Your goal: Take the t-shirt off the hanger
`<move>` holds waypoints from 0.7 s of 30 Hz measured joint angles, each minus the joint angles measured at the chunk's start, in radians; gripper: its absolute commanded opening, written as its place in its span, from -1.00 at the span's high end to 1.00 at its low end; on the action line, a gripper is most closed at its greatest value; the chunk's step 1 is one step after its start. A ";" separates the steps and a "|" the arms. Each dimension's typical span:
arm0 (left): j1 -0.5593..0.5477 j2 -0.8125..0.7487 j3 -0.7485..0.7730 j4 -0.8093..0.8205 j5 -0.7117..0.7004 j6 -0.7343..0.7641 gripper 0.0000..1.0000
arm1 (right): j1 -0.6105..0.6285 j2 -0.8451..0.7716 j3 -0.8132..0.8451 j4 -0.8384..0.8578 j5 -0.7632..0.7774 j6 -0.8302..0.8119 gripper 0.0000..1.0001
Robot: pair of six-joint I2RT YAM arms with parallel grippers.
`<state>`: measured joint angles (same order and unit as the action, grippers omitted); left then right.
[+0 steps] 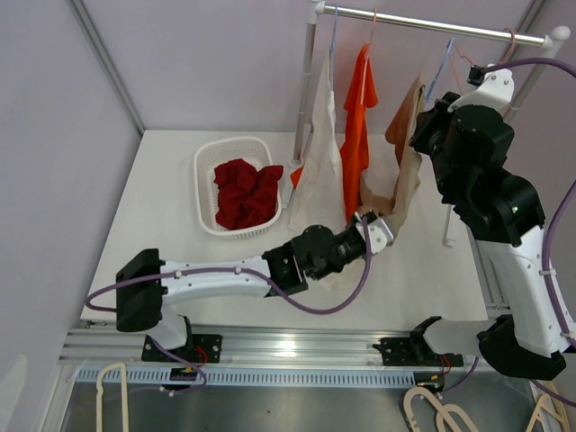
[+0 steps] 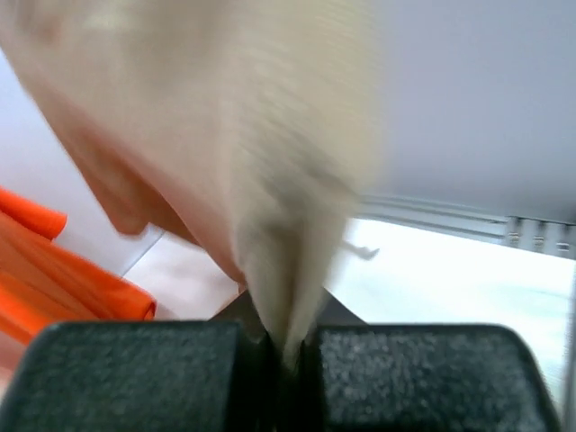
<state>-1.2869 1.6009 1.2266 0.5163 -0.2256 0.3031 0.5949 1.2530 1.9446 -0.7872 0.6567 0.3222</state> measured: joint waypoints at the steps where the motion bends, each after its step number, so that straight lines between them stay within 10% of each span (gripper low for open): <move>1: -0.027 -0.015 -0.015 0.008 -0.013 0.014 0.99 | 0.000 0.003 0.000 0.001 0.010 -0.006 1.00; 12: -0.365 -0.039 -0.159 0.343 -0.304 0.201 0.99 | -0.029 0.055 0.014 0.040 0.077 -0.106 1.00; 21: -0.370 0.056 -0.190 0.418 -0.399 0.209 0.99 | -0.051 0.069 0.087 0.024 0.076 -0.122 1.00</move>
<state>-1.6566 1.6569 1.0367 0.9344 -0.6247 0.5117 0.5442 1.3224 2.0319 -0.7628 0.7330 0.2005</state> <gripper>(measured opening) 0.027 0.036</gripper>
